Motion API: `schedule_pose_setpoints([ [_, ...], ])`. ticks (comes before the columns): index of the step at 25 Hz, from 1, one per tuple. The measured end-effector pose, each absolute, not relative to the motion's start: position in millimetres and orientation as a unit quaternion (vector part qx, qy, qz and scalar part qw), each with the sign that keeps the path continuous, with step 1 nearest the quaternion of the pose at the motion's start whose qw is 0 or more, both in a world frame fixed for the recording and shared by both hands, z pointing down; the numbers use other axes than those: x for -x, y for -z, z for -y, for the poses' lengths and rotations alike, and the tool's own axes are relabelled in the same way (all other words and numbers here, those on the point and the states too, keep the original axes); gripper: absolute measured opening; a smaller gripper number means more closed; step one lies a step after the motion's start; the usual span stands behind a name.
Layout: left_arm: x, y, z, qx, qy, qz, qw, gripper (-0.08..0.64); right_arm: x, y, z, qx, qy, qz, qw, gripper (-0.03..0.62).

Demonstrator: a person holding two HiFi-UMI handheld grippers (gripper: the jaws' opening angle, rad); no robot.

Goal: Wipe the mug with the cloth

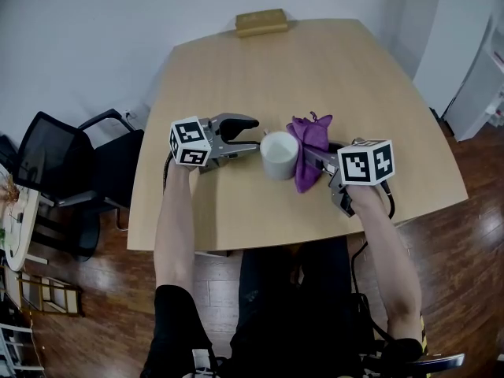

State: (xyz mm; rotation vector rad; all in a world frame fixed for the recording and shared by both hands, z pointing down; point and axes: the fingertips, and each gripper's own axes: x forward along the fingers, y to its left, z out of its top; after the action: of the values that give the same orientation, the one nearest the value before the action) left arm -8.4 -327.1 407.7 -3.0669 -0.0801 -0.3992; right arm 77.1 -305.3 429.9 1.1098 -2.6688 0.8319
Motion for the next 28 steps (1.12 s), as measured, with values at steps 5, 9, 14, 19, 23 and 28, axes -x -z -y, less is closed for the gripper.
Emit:
schedule_pose_setpoints([
  [5,8.9,-409.8,329.8,0.995,0.095,0.023,0.004,0.150,-74.7,-428.5,303.0,-0.343,-0.288,0.892,0.059,0.087],
  [9,15.0,-395.7,317.5,0.996,0.084,-0.018,-0.005,0.133,-86.5,-422.5,306.4,-0.337,-0.304,0.891,0.027,0.087],
  [14,16.4,-401.6,329.0,0.983,0.156,-0.067,0.076,0.200,-83.8,-417.7,308.1,-0.324,-0.306,0.895,0.013,0.087],
  [19,2.5,-415.0,356.7,0.970,0.211,-0.050,0.105,0.236,-79.1,-419.5,306.8,-0.327,-0.303,0.895,0.010,0.087],
  [23,-12.9,-416.5,350.3,0.974,0.192,-0.031,0.112,0.242,-80.0,-419.1,302.7,-0.327,-0.299,0.896,0.011,0.087],
  [28,-32.9,-429.3,350.5,0.973,0.187,-0.053,0.125,0.148,-81.0,-418.3,304.3,-0.330,-0.292,0.898,0.012,0.087],
])
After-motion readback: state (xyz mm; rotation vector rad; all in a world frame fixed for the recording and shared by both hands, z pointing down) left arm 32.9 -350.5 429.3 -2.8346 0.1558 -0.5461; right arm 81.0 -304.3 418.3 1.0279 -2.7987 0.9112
